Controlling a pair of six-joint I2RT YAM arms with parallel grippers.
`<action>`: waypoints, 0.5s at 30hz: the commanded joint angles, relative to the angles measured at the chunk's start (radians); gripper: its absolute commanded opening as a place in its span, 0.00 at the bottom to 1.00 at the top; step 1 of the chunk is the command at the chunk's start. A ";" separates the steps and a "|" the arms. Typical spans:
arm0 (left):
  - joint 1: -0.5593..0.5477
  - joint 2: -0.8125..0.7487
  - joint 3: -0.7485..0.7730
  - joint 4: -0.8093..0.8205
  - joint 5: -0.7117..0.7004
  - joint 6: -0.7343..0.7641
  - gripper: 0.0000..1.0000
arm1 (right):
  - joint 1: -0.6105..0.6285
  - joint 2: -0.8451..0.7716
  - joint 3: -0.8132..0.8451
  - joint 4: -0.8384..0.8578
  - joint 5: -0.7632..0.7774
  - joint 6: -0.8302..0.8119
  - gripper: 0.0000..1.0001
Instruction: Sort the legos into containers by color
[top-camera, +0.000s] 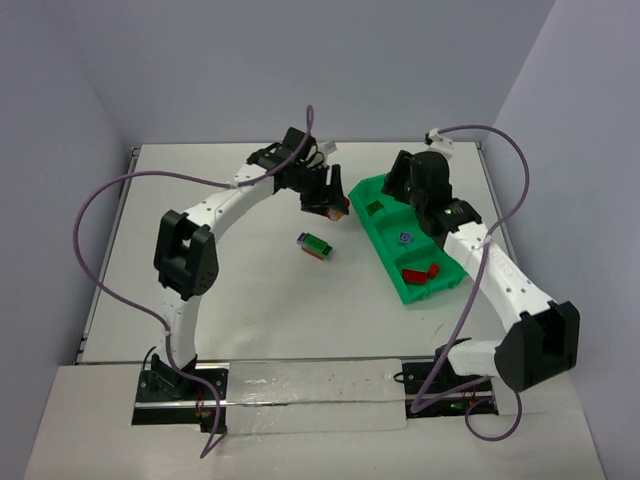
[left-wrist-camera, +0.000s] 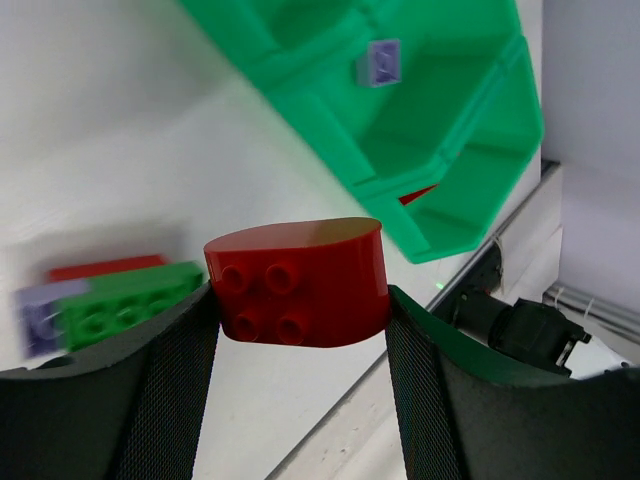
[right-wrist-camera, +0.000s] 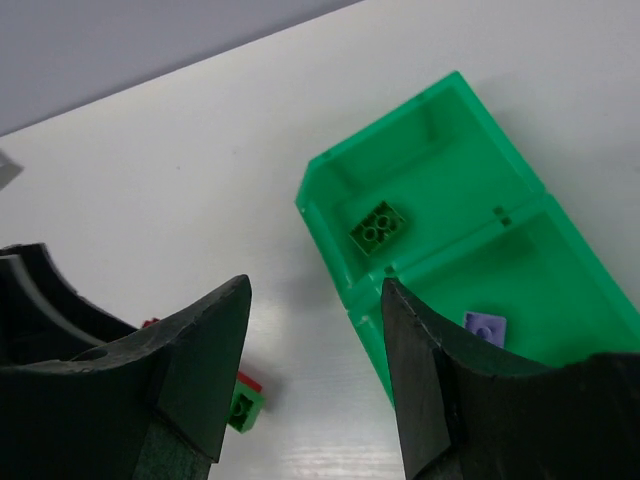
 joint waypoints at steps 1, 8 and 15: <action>-0.126 0.056 0.130 0.028 0.002 0.005 0.00 | -0.011 -0.147 -0.060 -0.104 0.109 0.001 0.63; -0.292 0.123 0.198 0.072 0.001 -0.013 0.00 | -0.031 -0.394 -0.143 -0.202 0.225 0.038 0.66; -0.390 0.212 0.254 0.154 -0.042 -0.077 0.00 | -0.035 -0.559 -0.141 -0.303 0.243 0.085 0.67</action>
